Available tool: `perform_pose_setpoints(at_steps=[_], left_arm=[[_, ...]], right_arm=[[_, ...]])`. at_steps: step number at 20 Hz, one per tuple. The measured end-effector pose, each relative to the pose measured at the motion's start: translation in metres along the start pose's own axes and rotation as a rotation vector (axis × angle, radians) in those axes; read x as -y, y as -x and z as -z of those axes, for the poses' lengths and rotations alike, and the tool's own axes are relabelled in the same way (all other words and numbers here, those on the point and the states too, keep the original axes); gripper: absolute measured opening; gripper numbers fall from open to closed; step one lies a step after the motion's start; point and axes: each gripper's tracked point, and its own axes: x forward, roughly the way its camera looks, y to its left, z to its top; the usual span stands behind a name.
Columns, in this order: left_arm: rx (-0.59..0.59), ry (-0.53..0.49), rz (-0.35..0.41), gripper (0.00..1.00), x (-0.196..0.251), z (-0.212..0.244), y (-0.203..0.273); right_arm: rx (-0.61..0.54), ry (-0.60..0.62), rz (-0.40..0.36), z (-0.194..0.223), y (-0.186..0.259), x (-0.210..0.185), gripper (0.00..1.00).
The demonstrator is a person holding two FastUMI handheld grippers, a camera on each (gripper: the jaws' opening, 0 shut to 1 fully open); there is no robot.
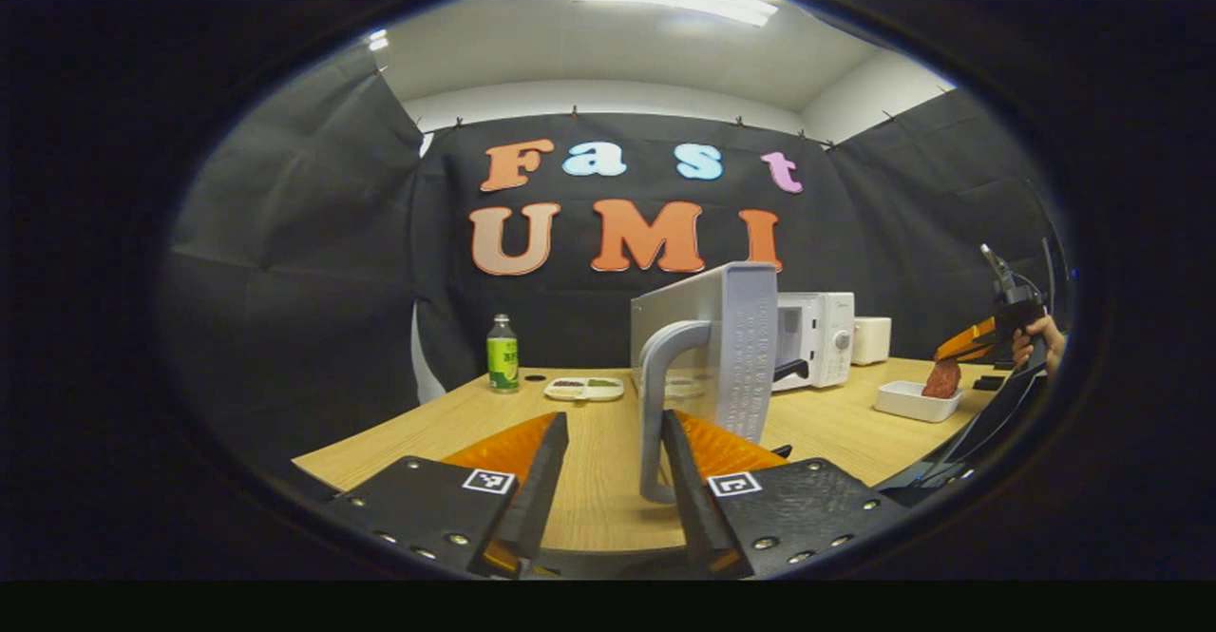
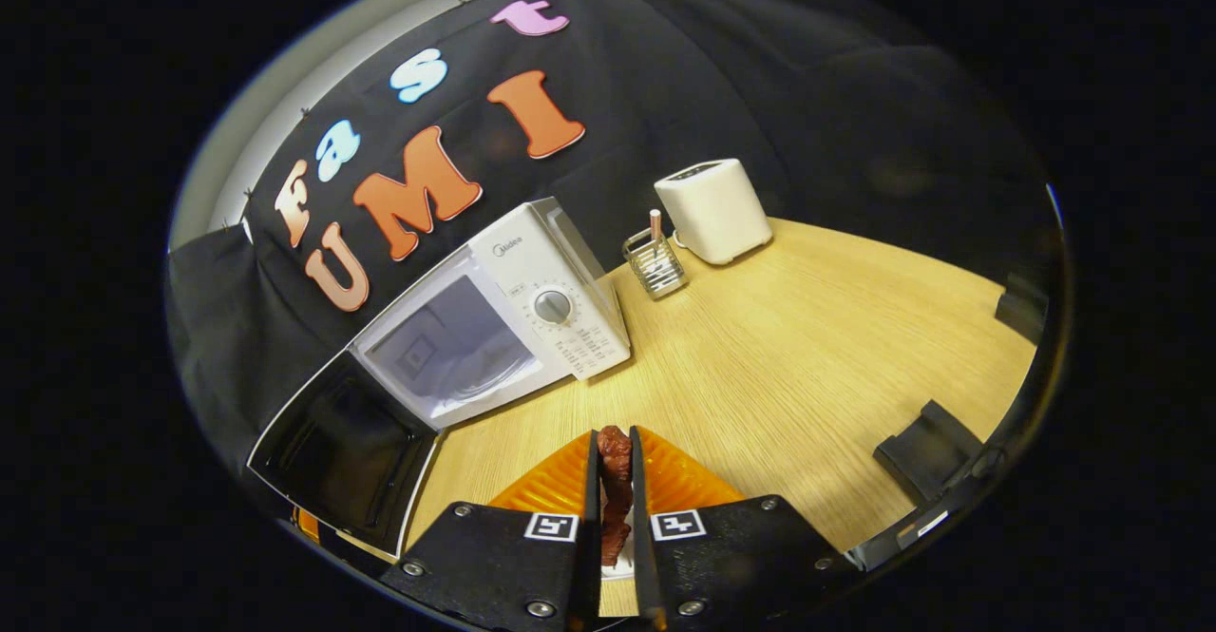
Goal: Open the microwave oven with the left hand, put the food in, and close the microwave oven.
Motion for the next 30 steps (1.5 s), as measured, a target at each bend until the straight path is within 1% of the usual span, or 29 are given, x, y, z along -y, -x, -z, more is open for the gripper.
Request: perform_pose_setpoints(at_steps=[2,4,7,11,12,14,17,20,23,26,30], left_arm=[[-0.001,-0.027,-0.036,0.68,-0.015,-0.004,0.007],[0.007,-0.031,-0.072,0.68,-0.031,-0.010,0.012],[-0.013,-0.021,-0.123,0.68,-0.051,-0.001,0.015],[-0.033,0.001,-0.168,0.68,-0.067,0.007,0.010],[-0.046,-0.003,-0.187,0.71,-0.073,0.012,0.009],[-0.057,-0.015,-0.211,0.83,-0.082,0.014,0.007],[-0.065,-0.027,-0.222,0.83,-0.088,0.017,0.003],[-0.076,-0.036,-0.233,0.83,-0.094,0.021,0.002],[-0.073,-0.052,-0.248,0.83,-0.101,0.018,0.001],[-0.083,-0.068,-0.268,0.83,-0.109,0.022,0.003],[-0.098,-0.065,-0.303,0.83,-0.123,0.029,0.004]], right_arm=[[0.024,0.046,-0.016,-0.013,0.002,-0.017,0.13],[0.051,0.090,-0.031,-0.026,0.000,-0.036,0.13],[0.079,0.136,-0.063,-0.041,-0.010,-0.069,0.13],[0.100,0.196,-0.130,-0.052,-0.034,-0.125,0.13],[0.102,0.210,-0.148,-0.053,-0.041,-0.139,0.13],[0.102,0.237,-0.181,-0.051,-0.058,-0.168,0.13],[0.112,0.257,-0.211,-0.051,-0.086,-0.204,0.13],[0.123,0.243,-0.237,-0.051,-0.117,-0.237,0.13],[0.116,0.210,-0.246,-0.045,-0.152,-0.256,0.13],[0.122,0.169,-0.212,-0.041,-0.186,-0.261,0.13],[0.132,0.111,-0.173,-0.036,-0.226,-0.258,0.13]])
